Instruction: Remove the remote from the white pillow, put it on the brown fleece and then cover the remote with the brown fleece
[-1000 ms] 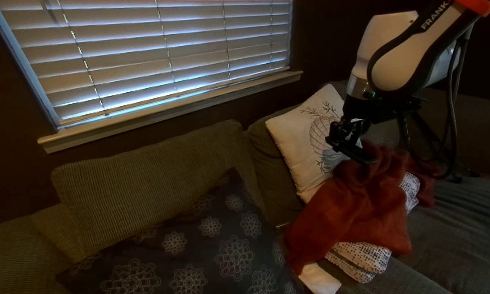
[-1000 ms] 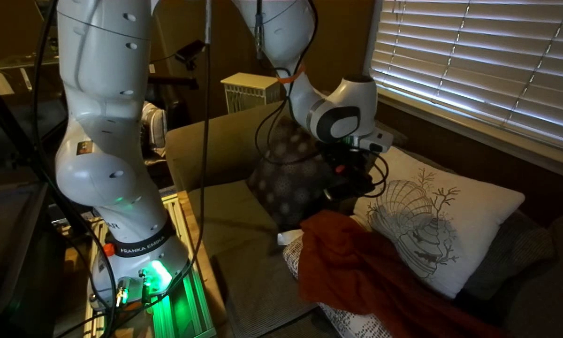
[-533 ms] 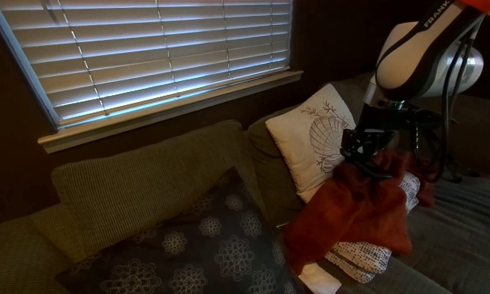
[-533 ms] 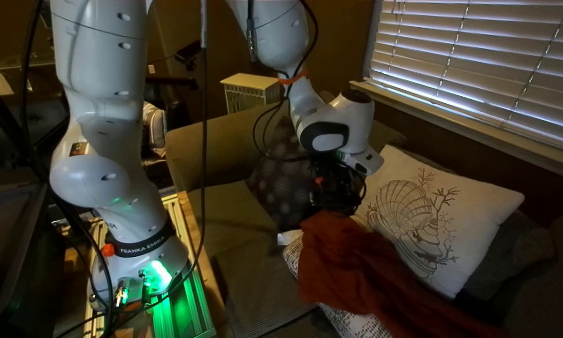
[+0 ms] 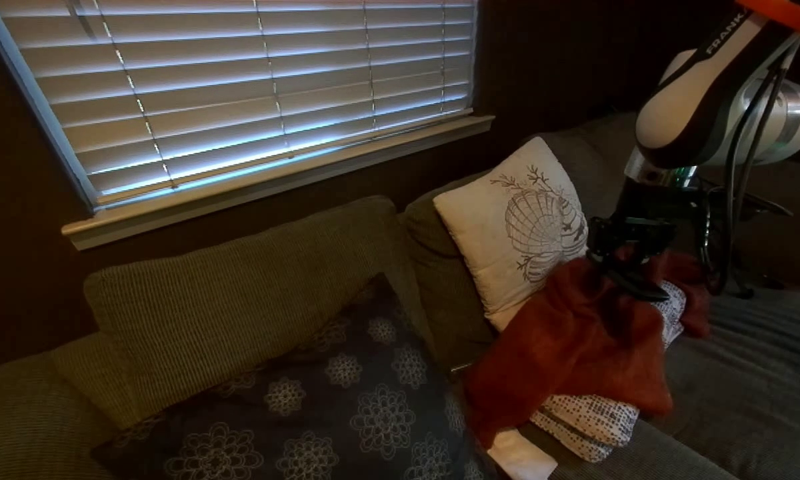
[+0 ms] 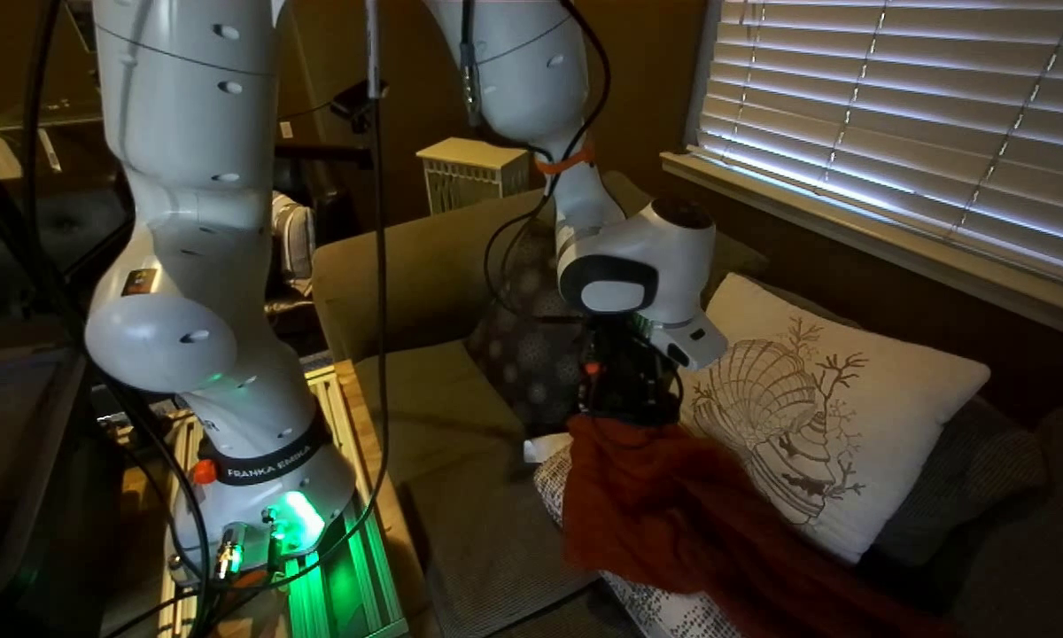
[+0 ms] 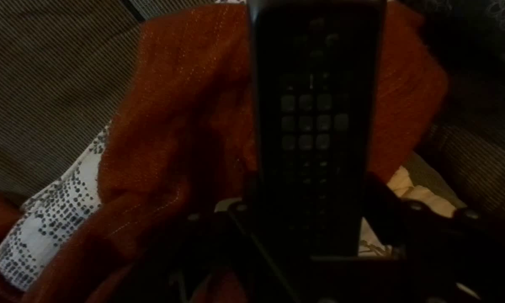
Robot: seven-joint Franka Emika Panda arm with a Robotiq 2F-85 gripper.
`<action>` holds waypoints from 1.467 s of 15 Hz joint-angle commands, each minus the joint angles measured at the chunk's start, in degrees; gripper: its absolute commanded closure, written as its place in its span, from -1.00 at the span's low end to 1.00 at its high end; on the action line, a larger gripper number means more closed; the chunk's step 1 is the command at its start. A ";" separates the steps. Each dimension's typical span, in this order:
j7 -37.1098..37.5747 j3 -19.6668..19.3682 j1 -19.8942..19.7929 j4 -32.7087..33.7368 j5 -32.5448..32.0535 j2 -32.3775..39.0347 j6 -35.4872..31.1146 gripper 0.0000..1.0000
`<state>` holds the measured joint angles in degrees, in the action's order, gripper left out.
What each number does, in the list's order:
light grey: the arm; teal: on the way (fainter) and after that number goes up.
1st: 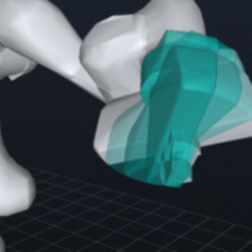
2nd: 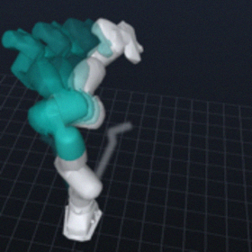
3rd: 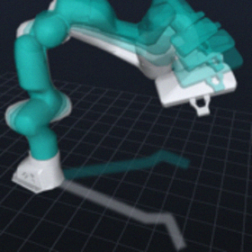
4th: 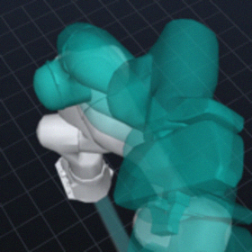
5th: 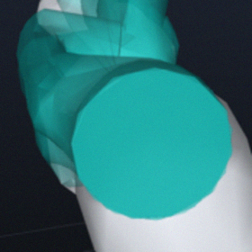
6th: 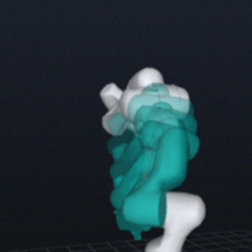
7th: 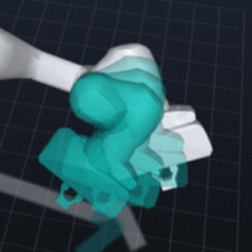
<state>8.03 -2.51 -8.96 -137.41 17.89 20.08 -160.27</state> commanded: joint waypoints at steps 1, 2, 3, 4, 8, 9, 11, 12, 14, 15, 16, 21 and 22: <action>-2.33 -0.23 -1.67 -2.61 0.71 -1.26 0.78 0.28; -2.51 -0.36 -2.04 -3.09 0.88 -1.27 0.54 0.28; -3.31 -0.34 -2.62 -3.14 0.92 -0.97 0.00 0.28; -4.08 -0.18 -3.27 -2.97 1.06 -0.72 0.24 0.28; -4.10 -1.37 -4.48 -1.34 0.27 1.33 0.42 0.28; -5.36 -0.95 -5.56 -1.07 0.96 1.75 0.16 0.28; -6.08 -0.97 -6.32 -0.02 0.86 2.93 0.47 0.28; -6.05 -0.99 -6.66 0.54 0.88 3.55 0.93 0.28; -6.00 -0.81 -7.60 1.91 1.24 5.39 1.41 0.28; -5.94 -0.59 -7.97 2.34 1.48 6.11 1.25 0.28; -5.08 -1.29 -7.60 2.79 0.79 7.14 0.63 0.28; -5.68 -0.12 -9.41 6.30 1.37 11.65 0.45 0.28; -5.70 -0.08 -9.62 7.11 1.25 12.48 0.52 0.28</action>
<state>3.48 -3.59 -17.18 -133.47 17.93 29.65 -160.02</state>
